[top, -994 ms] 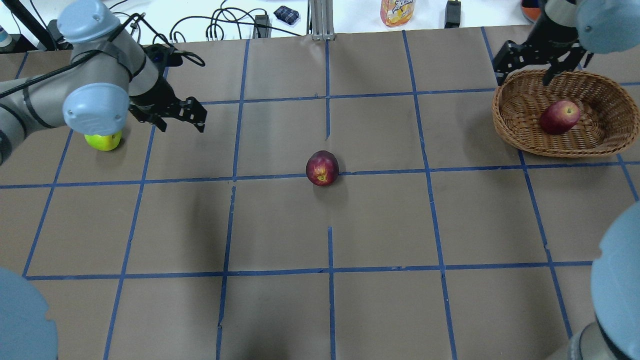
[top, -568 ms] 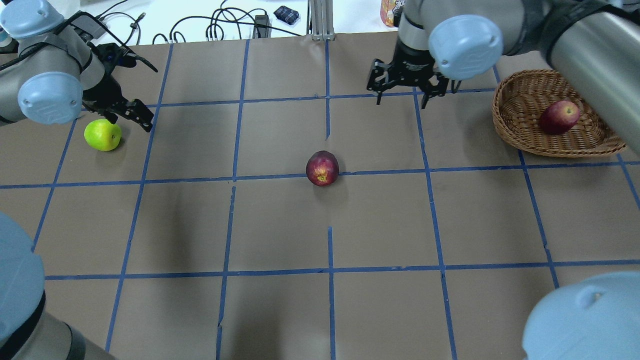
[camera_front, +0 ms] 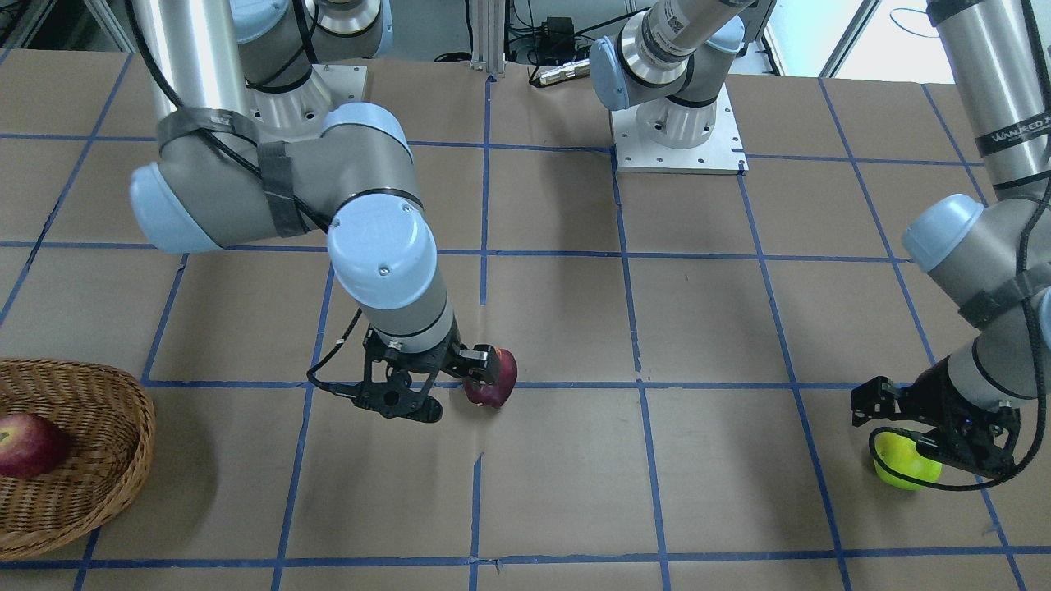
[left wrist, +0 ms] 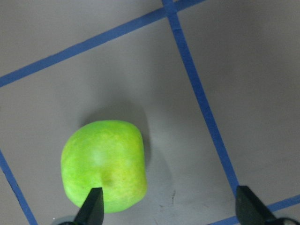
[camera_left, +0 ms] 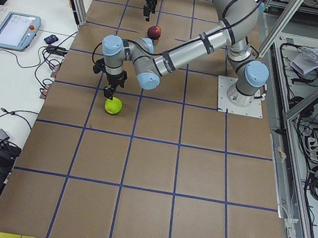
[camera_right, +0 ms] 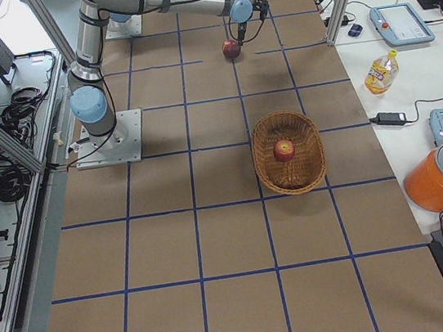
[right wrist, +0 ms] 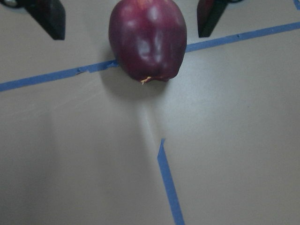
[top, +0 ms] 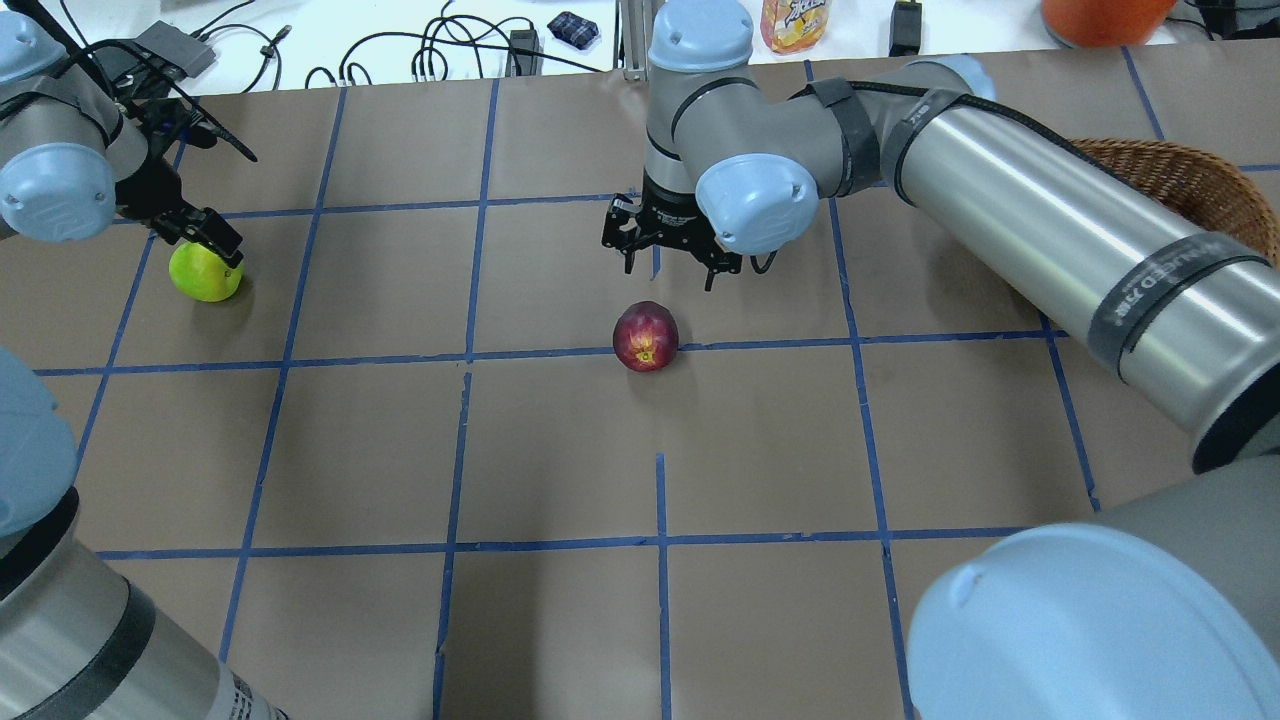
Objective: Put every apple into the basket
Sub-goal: 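Grasp dark red apple with right gripper while left grasps green apple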
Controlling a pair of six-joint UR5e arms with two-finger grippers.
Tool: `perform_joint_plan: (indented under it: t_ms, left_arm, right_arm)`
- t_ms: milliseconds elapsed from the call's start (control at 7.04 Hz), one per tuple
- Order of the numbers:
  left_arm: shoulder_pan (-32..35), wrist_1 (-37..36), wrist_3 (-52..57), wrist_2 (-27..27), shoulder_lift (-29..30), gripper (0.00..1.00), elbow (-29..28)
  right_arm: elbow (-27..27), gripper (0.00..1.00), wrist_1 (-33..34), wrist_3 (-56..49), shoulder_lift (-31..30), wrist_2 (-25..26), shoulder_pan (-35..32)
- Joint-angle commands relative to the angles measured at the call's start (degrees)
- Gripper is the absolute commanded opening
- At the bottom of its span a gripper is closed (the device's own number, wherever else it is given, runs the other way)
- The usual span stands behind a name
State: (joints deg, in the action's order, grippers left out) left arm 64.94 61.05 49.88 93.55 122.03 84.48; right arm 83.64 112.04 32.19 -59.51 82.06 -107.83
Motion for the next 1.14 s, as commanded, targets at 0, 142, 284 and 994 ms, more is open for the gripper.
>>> perform_joint_plan:
  t_ms: [0, 142, 284, 994]
  left_arm:
    - [-0.3, -0.1, 3.8, 2.1, 3.7, 1.00, -3.7]
    - [-0.3, -0.1, 3.8, 2.2, 5.1, 1.00, -4.7]
    - [-1.2, -0.1, 3.8, 2.1, 6.2, 1.00, -4.8]
    - [-1.8, -0.1, 2.9, 2.4, 8.3, 0.97, -4.8]
  right_arm:
    - [3.4, 1.00, 1.2, 0.6, 0.6, -2.9, -0.5]
    - [4.0, 1.00, 1.2, 0.5, 1.4, -2.9, -0.5]
    - [4.0, 1.00, 1.2, 0.4, 1.9, -3.0, -0.5]
    - [5.7, 0.37, 3.6, 0.8, 3.4, -5.3, -0.5]
